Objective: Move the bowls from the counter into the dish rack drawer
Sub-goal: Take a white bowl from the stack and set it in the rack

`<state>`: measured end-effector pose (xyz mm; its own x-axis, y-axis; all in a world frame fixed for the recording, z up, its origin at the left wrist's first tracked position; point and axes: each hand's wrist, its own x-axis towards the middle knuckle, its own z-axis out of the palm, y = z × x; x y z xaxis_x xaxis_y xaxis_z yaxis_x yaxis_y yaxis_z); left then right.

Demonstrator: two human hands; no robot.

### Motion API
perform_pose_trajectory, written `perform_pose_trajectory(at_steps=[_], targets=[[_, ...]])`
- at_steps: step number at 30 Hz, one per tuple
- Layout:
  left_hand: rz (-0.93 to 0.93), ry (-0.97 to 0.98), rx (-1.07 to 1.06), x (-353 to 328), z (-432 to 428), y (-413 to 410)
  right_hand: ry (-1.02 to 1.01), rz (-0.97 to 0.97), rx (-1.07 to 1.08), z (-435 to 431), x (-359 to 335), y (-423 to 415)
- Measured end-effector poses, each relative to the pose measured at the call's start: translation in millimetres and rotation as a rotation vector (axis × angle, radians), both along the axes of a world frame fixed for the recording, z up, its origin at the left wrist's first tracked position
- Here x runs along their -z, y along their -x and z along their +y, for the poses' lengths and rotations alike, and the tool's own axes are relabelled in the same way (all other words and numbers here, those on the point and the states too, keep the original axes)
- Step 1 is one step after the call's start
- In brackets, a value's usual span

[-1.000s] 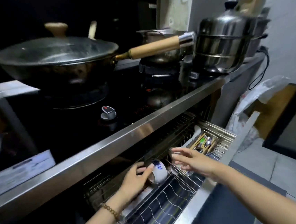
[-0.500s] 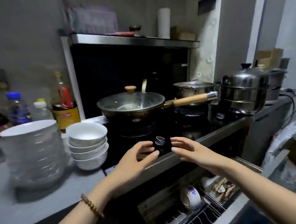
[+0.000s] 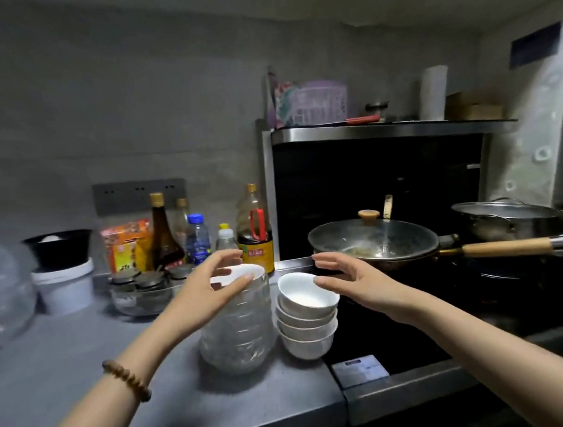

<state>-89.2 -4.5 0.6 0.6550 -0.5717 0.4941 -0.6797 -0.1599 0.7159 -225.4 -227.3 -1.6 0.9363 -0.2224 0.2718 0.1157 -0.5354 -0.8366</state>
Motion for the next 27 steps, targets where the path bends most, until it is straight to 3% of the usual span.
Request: perform_pose_trajectory(at_steps=[6,13,27], targets=[[0.033,-0.076,-0.162,18.8,24.1,-45.8,0.070,0.021,-0.053,24.1,-3.4,-59.8],[0.114,-0.152,-0.150,36.5,18.4,-65.2,0.121,0.069,-0.105,37.9,2.4,-98.5],[0.148,-0.057,-0.166,39.0,6.9,-73.5,0.166,-0.023,-0.026,35.0,16.6,-120.6]])
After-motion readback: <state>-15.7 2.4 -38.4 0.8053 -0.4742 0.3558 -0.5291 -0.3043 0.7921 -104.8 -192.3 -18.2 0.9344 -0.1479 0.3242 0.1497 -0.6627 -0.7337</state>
